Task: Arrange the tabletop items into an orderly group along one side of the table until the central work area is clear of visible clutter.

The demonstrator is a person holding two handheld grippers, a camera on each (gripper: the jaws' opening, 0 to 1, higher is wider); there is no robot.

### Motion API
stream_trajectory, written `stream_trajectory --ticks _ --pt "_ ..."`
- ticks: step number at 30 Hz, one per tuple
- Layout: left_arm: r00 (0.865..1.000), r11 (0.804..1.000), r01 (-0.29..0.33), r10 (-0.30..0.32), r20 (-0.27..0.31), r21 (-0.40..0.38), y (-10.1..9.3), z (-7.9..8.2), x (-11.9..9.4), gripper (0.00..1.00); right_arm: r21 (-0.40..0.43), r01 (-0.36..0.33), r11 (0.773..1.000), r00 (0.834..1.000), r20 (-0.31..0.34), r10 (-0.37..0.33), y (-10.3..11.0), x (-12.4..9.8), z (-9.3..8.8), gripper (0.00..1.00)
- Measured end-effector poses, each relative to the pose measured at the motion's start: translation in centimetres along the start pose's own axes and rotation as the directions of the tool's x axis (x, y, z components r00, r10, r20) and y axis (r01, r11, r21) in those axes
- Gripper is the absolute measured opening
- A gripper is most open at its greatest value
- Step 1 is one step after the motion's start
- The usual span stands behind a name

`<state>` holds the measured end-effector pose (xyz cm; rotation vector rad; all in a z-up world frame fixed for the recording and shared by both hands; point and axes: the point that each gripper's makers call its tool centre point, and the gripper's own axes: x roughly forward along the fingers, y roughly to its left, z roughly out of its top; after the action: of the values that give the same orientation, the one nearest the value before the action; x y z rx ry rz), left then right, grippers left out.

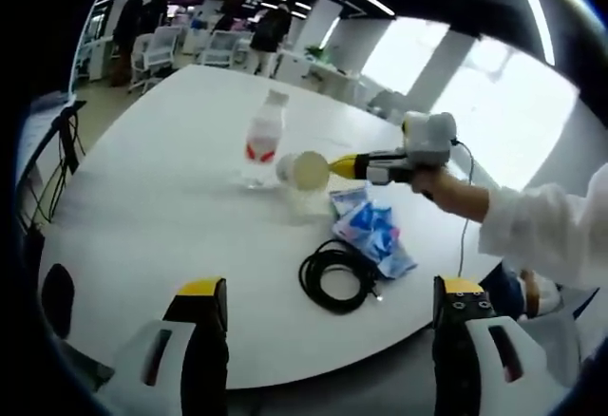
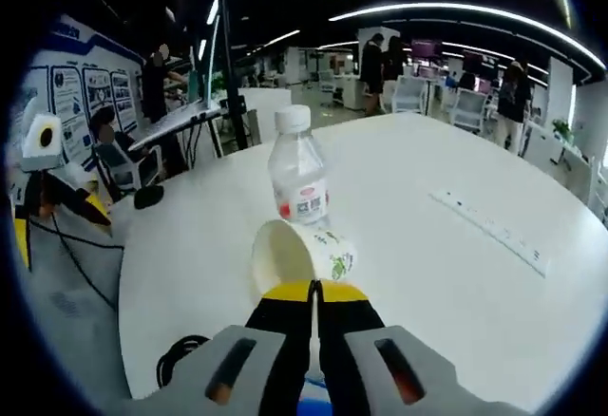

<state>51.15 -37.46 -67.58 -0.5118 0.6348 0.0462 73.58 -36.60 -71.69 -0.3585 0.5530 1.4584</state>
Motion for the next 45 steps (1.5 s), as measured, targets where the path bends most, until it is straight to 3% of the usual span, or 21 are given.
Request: stream_trajectory --ticks 10,18,22,24,27,28,34,35,38,42,45 --pt "1.0 1.0 0.004 -0.004 -0.004 0.01 -0.2 0.0 0.0 0.86 0.056 -0.014 0.998 1.0 -0.011 0.015 0.4 -0.6 1.2 0.0" --pt "1.0 1.0 0.02 -0.019 -0.017 0.014 -0.5 -0.3 0.1 0.85 0.22 -0.035 0.975 0.997 -0.066 0.05 0.1 -0.7 1.2 0.0" --pt "1.0 1.0 0.02 -0.02 -0.015 0.014 -0.6 -0.3 0.1 0.85 0.258 -0.013 0.966 0.995 -0.097 0.039 0.1 -0.8 1.2 0.0" --pt "1.0 1.0 0.021 -0.02 -0.014 0.011 -0.6 -0.3 0.1 0.85 0.302 -0.013 0.953 0.993 -0.105 0.047 -0.6 -0.5 1.5 0.0" --pt "0.999 1.0 0.027 -0.027 -0.018 0.006 -0.7 -0.3 0.1 0.84 0.442 -0.046 0.896 0.987 -0.118 0.108 0.4 -0.7 1.4 0.0" --pt "0.999 1.0 0.031 -0.031 -0.021 0.006 -0.8 -0.4 0.2 0.84 0.459 -0.047 0.887 0.986 -0.118 0.114 0.5 -0.6 1.5 0.0" --pt "0.999 0.999 0.035 -0.035 -0.019 0.006 -0.8 -0.3 0.1 0.83 0.473 -0.014 0.881 0.98 -0.166 0.105 0.7 -0.5 1.1 0.0" --pt "0.999 0.999 0.035 -0.034 -0.019 0.006 -0.8 -0.3 0.1 0.83 0.484 -0.01 0.875 0.98 -0.169 0.105 0.4 -0.4 1.1 0.0" --pt "0.999 0.999 0.044 -0.044 -0.023 0.003 -0.9 -0.3 0.1 0.82 0.569 0.008 0.822 0.982 -0.158 0.099 0.5 -0.6 1.5 0.0" --pt "0.999 0.999 0.05 -0.05 -0.019 0.001 -1.1 -0.3 0.2 0.82 0.554 0.067 0.83 0.976 -0.207 0.06 -0.4 -0.8 1.3 0.0" --pt "0.998 0.999 0.051 -0.051 -0.022 0.001 -1.1 -0.3 0.2 0.82 0.587 0.075 0.806 0.976 -0.21 0.062 -0.5 -0.8 1.3 0.0"
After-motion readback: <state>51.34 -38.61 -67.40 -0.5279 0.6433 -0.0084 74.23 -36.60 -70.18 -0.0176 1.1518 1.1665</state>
